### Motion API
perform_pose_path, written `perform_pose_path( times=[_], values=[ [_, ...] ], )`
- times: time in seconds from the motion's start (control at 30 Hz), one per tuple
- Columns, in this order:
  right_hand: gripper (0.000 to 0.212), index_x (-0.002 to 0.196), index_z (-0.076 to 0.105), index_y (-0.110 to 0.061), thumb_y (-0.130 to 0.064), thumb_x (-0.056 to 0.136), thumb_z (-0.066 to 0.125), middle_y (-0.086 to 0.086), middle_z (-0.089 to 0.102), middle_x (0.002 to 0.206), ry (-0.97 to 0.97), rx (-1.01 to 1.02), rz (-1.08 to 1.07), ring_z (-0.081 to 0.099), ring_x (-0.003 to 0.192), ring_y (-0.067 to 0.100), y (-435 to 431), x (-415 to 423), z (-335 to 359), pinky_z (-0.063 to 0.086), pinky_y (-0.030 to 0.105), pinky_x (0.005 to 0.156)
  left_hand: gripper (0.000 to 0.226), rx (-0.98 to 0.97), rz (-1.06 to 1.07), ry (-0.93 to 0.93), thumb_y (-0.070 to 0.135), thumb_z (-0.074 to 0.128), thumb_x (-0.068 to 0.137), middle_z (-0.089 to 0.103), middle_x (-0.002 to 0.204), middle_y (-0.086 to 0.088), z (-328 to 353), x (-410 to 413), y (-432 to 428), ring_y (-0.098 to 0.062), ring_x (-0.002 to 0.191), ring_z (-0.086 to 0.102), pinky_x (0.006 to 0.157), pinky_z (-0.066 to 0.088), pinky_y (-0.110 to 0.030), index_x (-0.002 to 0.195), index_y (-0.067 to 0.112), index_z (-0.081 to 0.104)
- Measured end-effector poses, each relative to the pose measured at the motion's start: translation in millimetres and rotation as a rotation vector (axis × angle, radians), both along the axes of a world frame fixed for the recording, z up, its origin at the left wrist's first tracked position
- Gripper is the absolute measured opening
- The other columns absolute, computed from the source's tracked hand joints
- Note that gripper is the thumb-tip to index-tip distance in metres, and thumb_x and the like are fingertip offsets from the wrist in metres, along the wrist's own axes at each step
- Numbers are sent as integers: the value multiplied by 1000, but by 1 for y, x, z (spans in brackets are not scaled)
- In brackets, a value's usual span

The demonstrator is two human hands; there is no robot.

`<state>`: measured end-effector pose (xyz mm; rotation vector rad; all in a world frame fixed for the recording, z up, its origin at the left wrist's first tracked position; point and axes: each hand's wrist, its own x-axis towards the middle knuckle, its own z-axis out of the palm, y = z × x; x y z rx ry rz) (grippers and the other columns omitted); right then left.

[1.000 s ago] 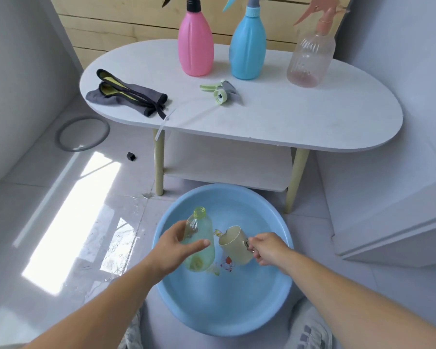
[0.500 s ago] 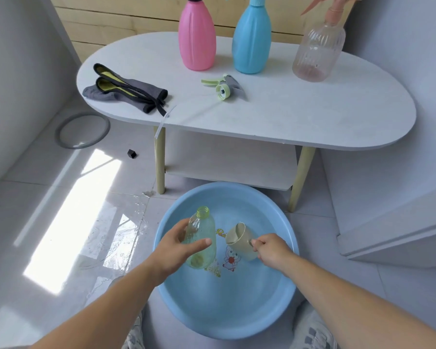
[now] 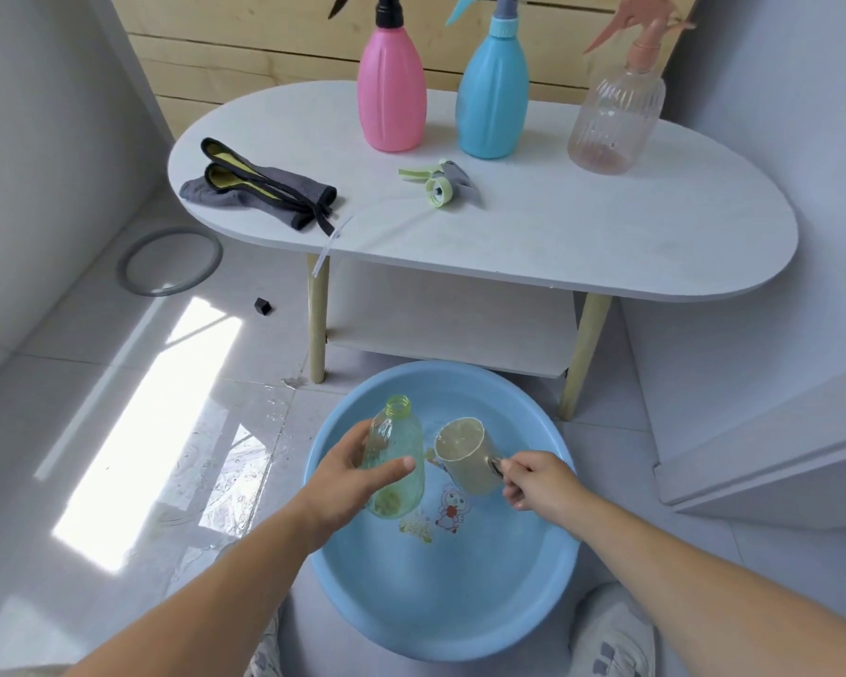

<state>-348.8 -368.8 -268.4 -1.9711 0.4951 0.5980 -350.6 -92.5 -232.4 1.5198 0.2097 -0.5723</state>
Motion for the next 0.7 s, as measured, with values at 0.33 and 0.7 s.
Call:
perform_pose_path(
  times=[0.33, 0.7],
  values=[
    [32, 75, 61, -1, -12, 102, 48, 11, 67, 76, -226, 69, 86, 66, 73, 20, -10, -2, 103, 60, 32, 79, 71, -33, -6, -130, 53, 93, 61, 69, 134, 8, 25, -3, -1, -12, 126, 64, 112, 51, -45, 126, 47, 66],
    [42, 66, 69, -17, -12, 102, 49, 12, 71, 81, -458, 175, 125, 69, 84, 29, -17, -22, 190, 57, 44, 88, 63, -73, -31, -164, 49, 94, 63, 69, 134, 2, 57, -5, -5, -18, 123, 68, 109, 53, -50, 121, 51, 69]
  ],
)
